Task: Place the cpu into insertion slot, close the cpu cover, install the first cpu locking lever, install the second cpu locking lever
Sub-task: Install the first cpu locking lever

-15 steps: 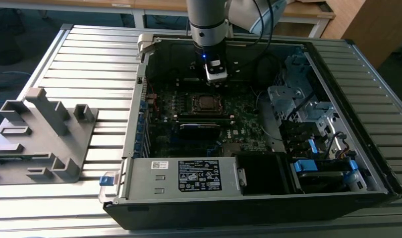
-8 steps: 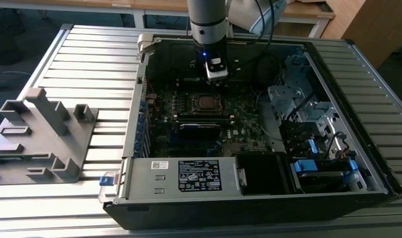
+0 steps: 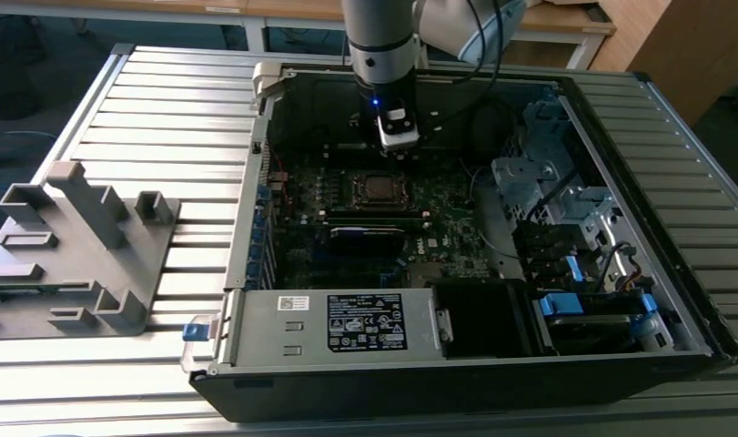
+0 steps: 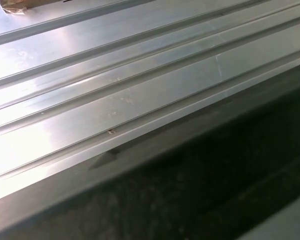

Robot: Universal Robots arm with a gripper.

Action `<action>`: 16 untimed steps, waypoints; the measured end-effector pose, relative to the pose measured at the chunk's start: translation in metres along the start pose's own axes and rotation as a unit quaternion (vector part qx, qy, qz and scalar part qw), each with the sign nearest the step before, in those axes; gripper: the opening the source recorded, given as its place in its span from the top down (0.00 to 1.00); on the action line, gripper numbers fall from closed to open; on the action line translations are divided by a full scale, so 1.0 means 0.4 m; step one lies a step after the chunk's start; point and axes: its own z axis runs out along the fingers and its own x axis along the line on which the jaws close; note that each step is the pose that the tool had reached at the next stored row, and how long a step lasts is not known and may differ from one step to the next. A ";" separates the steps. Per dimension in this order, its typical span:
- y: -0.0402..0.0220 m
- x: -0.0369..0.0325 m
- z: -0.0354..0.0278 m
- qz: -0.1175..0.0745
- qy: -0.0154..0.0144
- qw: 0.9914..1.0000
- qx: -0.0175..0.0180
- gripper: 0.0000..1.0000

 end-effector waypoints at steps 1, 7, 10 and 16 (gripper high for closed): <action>0.000 0.000 0.000 0.000 0.000 1.000 0.000 0.90; -0.003 0.006 0.004 -0.001 -0.002 1.000 -0.001 0.90; -0.003 0.007 0.007 -0.001 -0.002 1.000 -0.001 0.90; -0.003 0.007 0.009 -0.001 -0.002 1.000 -0.001 0.90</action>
